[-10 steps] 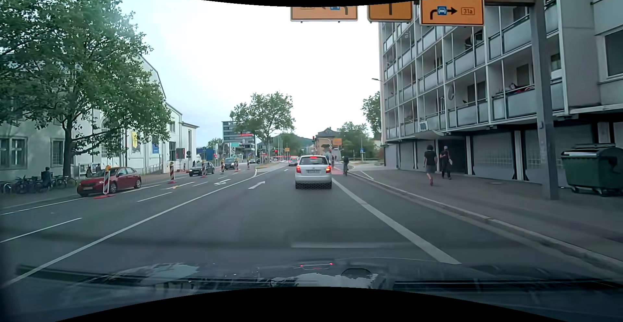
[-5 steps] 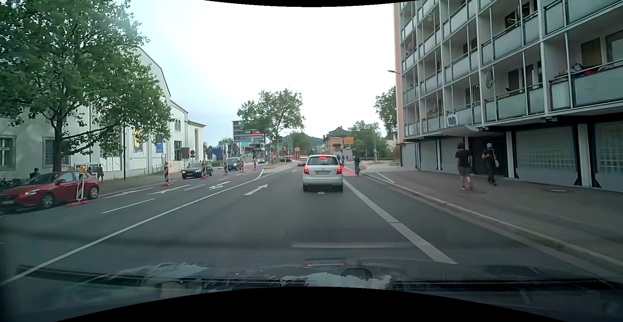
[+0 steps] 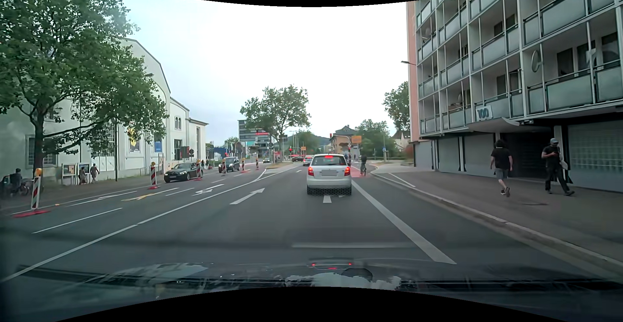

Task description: Follow the waypoints while adhering to traffic rules and regulations

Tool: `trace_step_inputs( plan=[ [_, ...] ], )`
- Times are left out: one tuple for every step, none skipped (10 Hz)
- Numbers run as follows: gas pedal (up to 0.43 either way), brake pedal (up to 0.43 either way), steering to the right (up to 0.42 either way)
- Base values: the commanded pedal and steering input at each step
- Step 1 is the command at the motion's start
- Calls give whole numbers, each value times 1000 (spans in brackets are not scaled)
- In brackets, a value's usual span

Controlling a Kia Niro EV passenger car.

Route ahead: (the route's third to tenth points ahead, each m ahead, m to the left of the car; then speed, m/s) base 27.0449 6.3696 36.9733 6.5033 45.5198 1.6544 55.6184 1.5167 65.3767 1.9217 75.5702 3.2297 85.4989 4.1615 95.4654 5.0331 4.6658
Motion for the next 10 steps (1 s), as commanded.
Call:
trace_step_inputs(
  plan=[
    [0,165,-15],
    [0,183,-11],
    [0,195,-9],
    [0,201,-8],
    [0,207,-6],
    [0,207,-6],
    [0,207,-6],
    [0,207,-7],
    [0,207,-7],
    [0,207,-8]
  ],
)
